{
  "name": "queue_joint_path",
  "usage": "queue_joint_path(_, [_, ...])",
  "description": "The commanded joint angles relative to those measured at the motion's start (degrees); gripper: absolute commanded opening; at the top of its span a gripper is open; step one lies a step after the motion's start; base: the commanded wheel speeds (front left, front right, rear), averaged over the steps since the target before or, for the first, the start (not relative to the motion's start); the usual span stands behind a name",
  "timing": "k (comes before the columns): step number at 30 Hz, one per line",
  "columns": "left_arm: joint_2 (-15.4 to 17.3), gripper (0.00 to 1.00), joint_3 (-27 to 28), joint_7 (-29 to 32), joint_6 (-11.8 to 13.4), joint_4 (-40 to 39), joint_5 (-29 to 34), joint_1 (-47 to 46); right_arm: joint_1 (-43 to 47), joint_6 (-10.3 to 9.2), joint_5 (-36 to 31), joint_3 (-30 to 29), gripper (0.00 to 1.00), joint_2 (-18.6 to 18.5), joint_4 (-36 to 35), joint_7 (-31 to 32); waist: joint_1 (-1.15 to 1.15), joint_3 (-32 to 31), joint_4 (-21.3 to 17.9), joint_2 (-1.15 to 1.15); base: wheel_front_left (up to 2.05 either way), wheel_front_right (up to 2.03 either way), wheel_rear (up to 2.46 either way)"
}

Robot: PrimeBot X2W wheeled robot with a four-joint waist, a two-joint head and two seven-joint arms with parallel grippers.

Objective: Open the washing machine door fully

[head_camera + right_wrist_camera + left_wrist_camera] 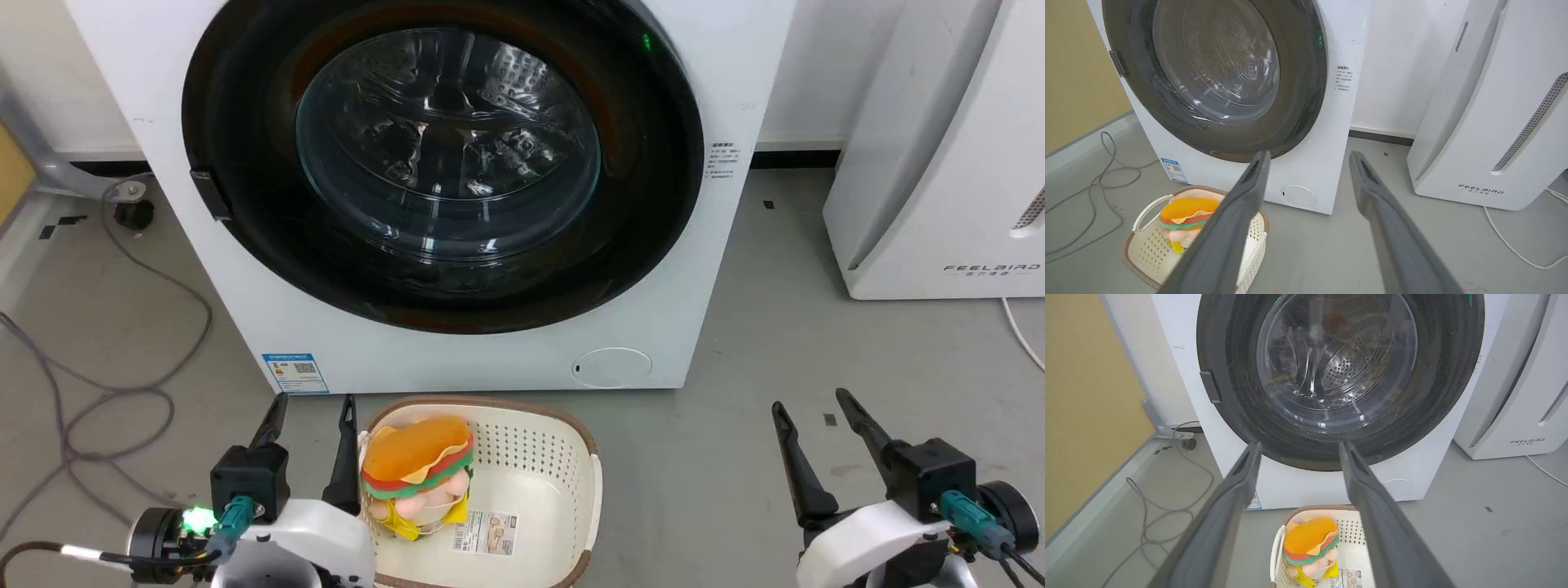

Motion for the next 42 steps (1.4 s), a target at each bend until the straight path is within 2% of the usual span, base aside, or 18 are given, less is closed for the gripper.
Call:
queue_joint_path(1, [0.0, 1.0, -0.27, -0.69, -0.13, 0.48, -0.65, -0.18, 0.26, 0.0, 0.6, -0.07, 1.0, 0.0, 0.26, -0.69, 0.0, 0.04, 0.0, 0.0, 0.0, 0.0, 0.0])
queue_joint_path(2, [0.0, 1.0, -0.36, -0.82, -0.16, 0.6, -0.76, -0.24, 0.28, 0.0, 0.75, -0.08, 1.0, 0.0, 0.34, -0.81, 0.0, 0.07, 0.0, 0.0, 0.0, 0.0, 0.0])
queue_joint_path(3, [0.0, 1.0, -0.45, -0.95, -0.18, 0.72, -0.86, -0.31, 0.29, 0.0, 0.87, -0.09, 0.82, 0.0, 0.41, -0.94, 0.0, 0.1, 0.0, 0.0, 0.0, 0.0, 0.0])
queue_joint_path(4, [0.0, 1.0, -0.53, -1.07, -0.2, 0.85, -0.96, -0.37, 0.31, 0.0, 1.04, -0.09, 0.0, 0.0, 0.49, -1.06, 0.0, 0.13, 0.0, 0.0, 0.0, 0.0, 0.0])
queue_joint_path(20, [0.02, 1.0, -1.25, -2.88, -0.73, 1.44, -1.65, -1.17, -0.12, 0.01, 4.12, -0.26, 0.0, 0.0, 1.05, -2.88, 0.0, 0.8, -0.12, 0.0, 0.0, 0.0, 0.0])
queue_joint_path(26, [0.02, 1.0, -1.52, -3.6, -1.01, 1.58, -1.97, -1.46, -0.63, 0.01, 8.71, -0.37, 0.0, 0.0, 1.13, -3.6, 0.0, 0.95, -0.13, 0.0, 0.0, 0.0, 0.0])
queue_joint_path(32, [0.02, 1.0, -1.85, -4.31, -1.36, 1.81, -2.59, -1.73, -1.42, 0.01, 16.61, -0.73, 0.0, 0.0, 0.38, -4.32, 0.0, 1.17, -0.15, 0.0, 0.0, 0.0, 0.0])
queue_joint_path(42, [0.01, 1.0, -2.41, -5.51, -1.92, 2.35, -3.65, -2.31, -5.09, 0.02, 39.18, -3.79, 0.0, 0.0, 0.81, -5.51, 0.0, 1.49, -0.27, 0.0, 0.0, 0.0, 0.0])
